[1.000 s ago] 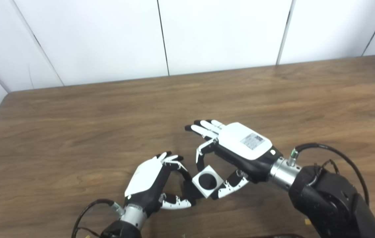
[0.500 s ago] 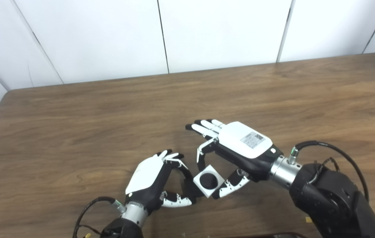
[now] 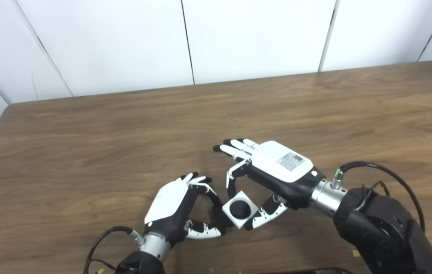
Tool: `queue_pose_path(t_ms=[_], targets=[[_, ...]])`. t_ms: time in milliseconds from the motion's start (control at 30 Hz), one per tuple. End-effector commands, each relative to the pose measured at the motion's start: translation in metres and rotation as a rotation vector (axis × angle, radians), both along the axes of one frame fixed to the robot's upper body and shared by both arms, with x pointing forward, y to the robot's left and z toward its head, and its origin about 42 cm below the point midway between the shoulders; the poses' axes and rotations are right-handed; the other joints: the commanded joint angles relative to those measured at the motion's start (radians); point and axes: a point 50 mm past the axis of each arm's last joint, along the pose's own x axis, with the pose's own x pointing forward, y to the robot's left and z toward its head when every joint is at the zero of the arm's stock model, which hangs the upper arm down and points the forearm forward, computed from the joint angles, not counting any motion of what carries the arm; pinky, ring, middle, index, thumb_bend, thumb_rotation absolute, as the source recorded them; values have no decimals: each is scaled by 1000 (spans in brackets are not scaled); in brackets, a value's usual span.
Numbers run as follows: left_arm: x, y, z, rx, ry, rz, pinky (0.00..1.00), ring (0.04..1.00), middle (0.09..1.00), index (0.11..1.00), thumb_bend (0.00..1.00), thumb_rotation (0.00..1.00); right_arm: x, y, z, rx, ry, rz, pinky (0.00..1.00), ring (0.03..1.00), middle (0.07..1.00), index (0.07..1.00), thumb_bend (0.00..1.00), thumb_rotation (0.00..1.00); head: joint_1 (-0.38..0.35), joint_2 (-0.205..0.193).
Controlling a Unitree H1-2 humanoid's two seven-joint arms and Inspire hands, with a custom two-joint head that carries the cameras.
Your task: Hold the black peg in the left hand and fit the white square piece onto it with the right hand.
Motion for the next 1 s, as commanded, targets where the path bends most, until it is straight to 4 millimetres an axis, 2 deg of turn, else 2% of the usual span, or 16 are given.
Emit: queue_pose_path(t_ms=[0,567,967], targets=[[1,-2,17,-28,-76,-3,1000,978,877,493,499,63,4,1,9,18,-51,9,1000,1000,968,494,523,149,-1,1],[-1,-3,19,-22,-73,-12,1000,974,877,494,498,64,8,-1,4,19,-57,-17,1000,1000,973,494,523,149,-4,-10],[-1,-2,20,-24,-77,-11,1000,978,879,494,498,66,11,-3,4,7,-56,-31,1000,1000,977,494,523,148,-4,-1]])
